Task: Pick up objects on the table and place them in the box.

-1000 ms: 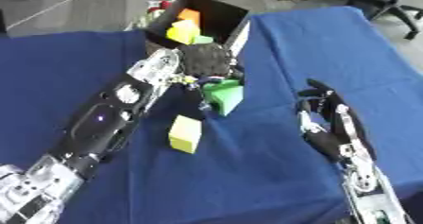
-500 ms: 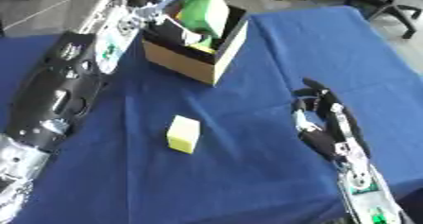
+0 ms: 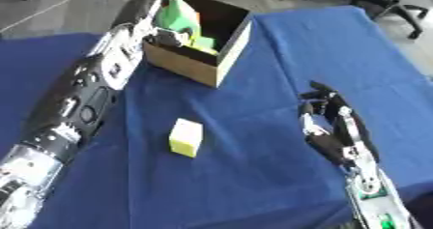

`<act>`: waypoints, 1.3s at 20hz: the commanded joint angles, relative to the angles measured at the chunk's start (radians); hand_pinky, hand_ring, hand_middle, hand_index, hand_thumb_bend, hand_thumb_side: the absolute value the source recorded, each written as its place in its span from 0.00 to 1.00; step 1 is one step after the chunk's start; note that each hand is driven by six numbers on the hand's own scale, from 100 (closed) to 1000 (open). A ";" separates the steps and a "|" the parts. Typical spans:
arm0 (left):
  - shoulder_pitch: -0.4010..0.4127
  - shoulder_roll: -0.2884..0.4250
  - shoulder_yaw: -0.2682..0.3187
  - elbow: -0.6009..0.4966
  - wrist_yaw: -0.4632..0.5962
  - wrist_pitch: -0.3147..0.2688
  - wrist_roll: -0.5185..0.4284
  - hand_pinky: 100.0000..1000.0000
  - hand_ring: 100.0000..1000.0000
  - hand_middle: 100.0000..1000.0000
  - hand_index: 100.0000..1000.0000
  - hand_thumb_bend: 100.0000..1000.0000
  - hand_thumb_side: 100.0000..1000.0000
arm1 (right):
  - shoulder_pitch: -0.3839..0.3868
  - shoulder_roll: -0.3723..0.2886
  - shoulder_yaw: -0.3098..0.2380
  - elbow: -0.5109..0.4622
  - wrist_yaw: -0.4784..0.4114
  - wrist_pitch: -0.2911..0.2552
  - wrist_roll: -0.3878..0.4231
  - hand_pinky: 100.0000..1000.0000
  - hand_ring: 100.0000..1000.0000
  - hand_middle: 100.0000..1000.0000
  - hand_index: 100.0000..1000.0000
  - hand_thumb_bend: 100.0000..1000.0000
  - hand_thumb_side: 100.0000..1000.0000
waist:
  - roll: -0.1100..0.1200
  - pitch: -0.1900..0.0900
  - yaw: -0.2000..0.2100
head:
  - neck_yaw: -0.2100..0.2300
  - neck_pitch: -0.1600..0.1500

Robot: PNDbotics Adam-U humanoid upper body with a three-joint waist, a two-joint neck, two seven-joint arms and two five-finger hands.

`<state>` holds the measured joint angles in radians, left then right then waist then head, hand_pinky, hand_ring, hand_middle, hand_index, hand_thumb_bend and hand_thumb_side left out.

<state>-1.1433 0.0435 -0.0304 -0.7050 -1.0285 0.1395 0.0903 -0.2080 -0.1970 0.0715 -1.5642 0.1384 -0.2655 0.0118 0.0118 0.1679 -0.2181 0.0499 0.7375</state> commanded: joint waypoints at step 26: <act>-0.010 -0.003 -0.015 -0.007 -0.012 -0.051 0.002 0.85 0.83 0.92 1.00 0.47 0.72 | -0.010 -0.007 -0.004 -0.011 -0.006 -0.002 0.002 0.70 0.62 0.66 0.88 0.00 0.23 | -0.022 -0.008 0.001 | 0.001 -0.014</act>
<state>-1.1340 0.0274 -0.0407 -0.6918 -1.0396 0.0912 0.0911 -0.2102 -0.1969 0.0720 -1.5640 0.1382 -0.2659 0.0140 0.0091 0.1680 -0.2164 0.0505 0.7368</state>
